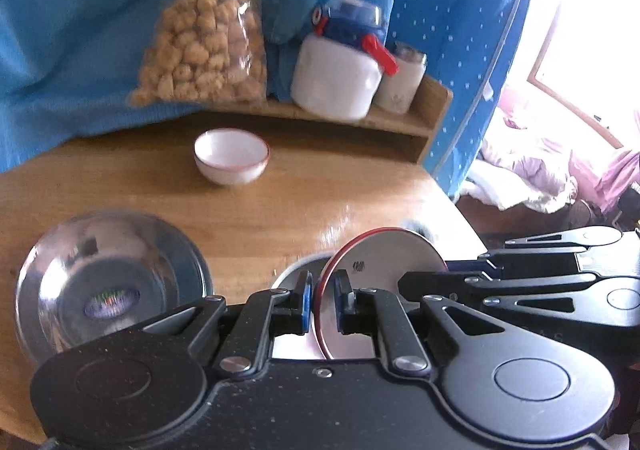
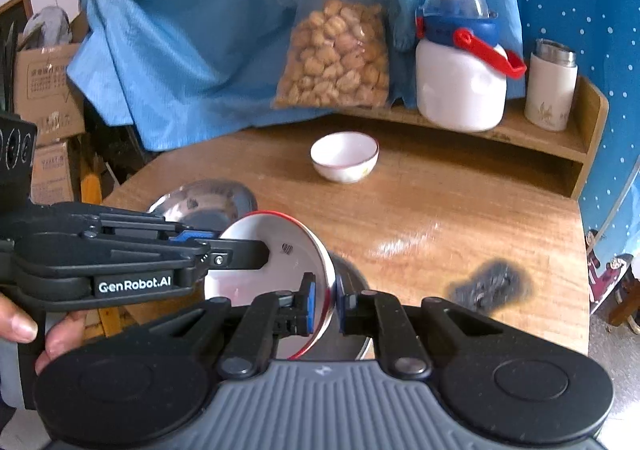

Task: Organize plates and bowls
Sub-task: 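Carry the white bowl with both grippers and lower it into the steel bowl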

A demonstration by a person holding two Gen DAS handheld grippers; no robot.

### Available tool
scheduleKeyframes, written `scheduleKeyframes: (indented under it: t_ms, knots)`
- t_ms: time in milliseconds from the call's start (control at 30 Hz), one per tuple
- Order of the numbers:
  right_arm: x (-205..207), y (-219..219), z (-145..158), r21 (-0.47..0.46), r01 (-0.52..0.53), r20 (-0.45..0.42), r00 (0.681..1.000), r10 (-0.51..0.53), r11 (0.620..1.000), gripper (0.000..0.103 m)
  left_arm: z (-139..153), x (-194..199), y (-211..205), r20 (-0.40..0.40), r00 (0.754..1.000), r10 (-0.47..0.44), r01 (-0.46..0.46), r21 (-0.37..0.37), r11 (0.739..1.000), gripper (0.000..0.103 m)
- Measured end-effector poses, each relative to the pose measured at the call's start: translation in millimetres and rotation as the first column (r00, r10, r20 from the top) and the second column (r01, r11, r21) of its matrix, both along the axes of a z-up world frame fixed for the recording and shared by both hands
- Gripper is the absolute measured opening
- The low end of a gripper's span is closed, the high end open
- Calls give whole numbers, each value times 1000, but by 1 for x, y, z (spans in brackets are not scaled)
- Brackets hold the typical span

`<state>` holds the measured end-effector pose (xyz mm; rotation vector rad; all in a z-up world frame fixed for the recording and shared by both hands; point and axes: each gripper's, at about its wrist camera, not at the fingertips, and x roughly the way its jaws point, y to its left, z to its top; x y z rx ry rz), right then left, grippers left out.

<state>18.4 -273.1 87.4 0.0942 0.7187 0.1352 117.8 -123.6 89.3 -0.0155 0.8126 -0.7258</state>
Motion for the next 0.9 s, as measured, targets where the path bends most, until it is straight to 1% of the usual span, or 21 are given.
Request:
scheduleKeyframes:
  t_ms: [100,233,400,667,900]
  knots:
    - [-2,0,-5,12,-3,-28,1000,3,1000,12,-5,-2,2,-33,999,-9,10,9,1000,12]
    - [-3,1,-9,4,-16,-42,999,16,1000,12,-11,-3,2,-52,999,-16,17,28,999,12]
    - [4,-4,-16,22,-18,-63,998,20,1000,11,-16,1,-1,-79,997,-20,23,44,999,11]
    - [14,-2,-21,21,-31,-87,996,32,999,11,-22,8,-1,-97,995,-15,20,57,998,11]
    - [19,-4,-22,26,-40,-98,994,42,999,11,-24,17,0,-106,994,1,4,50,999,11]
